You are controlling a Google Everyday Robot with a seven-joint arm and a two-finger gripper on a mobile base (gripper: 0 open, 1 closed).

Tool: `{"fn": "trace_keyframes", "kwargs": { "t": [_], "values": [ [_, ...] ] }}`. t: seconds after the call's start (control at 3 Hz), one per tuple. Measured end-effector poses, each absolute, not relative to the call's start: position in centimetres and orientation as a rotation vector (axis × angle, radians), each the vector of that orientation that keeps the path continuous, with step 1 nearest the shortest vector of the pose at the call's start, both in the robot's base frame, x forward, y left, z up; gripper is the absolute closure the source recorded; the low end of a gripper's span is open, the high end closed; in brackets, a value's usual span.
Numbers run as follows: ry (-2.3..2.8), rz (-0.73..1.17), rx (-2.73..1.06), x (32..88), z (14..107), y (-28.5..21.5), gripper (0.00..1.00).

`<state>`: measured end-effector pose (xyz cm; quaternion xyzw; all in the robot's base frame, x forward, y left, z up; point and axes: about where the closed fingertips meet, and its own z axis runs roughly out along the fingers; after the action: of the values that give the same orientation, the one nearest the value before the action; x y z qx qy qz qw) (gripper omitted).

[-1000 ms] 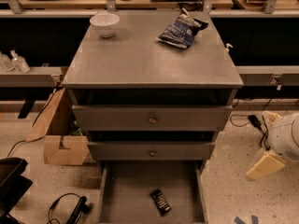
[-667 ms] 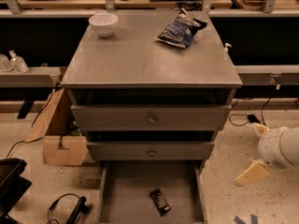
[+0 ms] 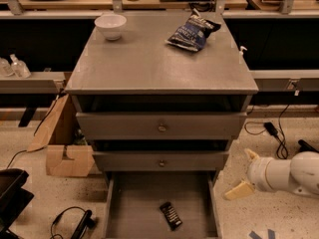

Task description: Pick rxbar chocolate from bottom drawer and place on counter

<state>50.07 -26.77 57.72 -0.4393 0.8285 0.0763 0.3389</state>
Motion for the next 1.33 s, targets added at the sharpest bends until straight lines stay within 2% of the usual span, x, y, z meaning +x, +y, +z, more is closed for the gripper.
{"fn": "trace_keyframes", "kwargs": {
  "t": [0.67, 1.33],
  "values": [
    [2.255, 0.26, -1.046, 52.2, 48.0, -25.0, 0.0],
    [2.272, 0.322, -1.03, 51.7, 44.2, -24.0, 0.0]
  ]
}}
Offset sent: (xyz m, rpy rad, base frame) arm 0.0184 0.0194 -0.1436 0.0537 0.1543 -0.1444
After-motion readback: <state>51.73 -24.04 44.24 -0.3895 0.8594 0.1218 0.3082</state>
